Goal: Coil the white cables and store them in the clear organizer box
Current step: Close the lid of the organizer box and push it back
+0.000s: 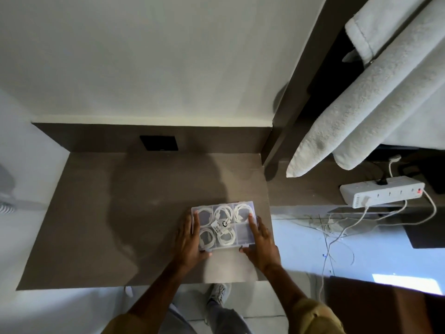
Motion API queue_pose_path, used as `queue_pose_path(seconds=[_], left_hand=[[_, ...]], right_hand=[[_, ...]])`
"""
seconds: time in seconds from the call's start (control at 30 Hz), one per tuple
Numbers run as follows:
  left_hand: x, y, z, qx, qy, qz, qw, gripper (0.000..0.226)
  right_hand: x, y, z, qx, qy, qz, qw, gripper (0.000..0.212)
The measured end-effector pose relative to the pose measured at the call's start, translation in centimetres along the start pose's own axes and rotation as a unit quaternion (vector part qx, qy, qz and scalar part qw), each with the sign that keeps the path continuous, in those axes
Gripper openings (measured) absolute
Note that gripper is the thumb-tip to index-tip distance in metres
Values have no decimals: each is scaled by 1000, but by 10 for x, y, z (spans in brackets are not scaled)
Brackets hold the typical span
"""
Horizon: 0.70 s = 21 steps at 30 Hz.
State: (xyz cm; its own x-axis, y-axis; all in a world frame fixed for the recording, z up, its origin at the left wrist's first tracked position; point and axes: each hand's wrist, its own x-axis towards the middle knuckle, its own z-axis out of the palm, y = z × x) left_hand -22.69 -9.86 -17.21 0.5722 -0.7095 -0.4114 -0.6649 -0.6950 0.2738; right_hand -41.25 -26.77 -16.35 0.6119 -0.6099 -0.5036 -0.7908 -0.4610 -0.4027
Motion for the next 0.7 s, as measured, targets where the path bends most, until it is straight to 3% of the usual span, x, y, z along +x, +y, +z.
queue_pose_path(seconds=[0.13,0.27,0.4,0.53,0.7], left_hand=[[-2,-2,4,5,35,12,999,137],[-1,-3,5,-12,23,9,1000,138],[-4,0,5,-5,26,-5,1000,139],[-6,-1,7,-12,43,10,999,135],[-6,-1,1,-3,45,30,999,137]], right_hand=[[2,3,6,2,21,-24,999,116],[3,4,9,-2,37,-25,999,107],[3,3,8,75,31,-36,996,99],[2,6,13,-2,60,-38,997,110],[2,5,12,-16,60,-32,998,114]])
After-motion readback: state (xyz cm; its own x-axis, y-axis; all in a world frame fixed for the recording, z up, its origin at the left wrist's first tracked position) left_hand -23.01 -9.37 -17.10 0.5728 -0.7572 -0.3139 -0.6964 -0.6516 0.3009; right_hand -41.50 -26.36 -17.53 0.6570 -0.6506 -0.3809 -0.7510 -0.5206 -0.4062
